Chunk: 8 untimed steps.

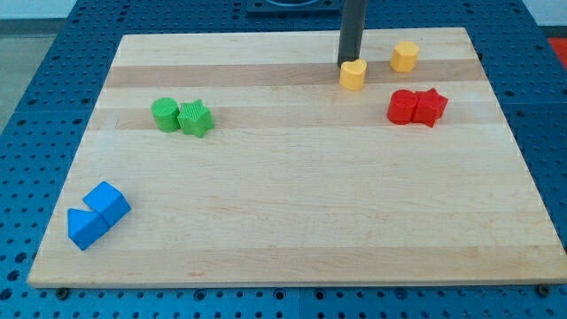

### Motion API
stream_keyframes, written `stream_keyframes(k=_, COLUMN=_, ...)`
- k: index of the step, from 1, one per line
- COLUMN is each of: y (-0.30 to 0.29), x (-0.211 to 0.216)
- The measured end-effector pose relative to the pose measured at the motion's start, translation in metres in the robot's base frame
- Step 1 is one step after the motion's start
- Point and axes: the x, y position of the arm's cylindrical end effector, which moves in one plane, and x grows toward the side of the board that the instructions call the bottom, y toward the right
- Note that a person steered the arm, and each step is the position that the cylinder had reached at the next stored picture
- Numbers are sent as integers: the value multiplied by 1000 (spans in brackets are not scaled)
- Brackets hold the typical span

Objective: Push yellow hexagon closer to the yellow heart

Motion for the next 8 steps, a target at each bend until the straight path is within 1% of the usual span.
stream_keyframes(k=1, y=32, x=-71)
stream_keyframes(k=2, y=54, x=-71)
stream_keyframes(k=3, y=96, x=-39)
stream_keyframes(k=4, y=97, x=-13)
stream_keyframes(k=7, y=83, x=9)
stream_keyframes(k=8, y=128, x=0)
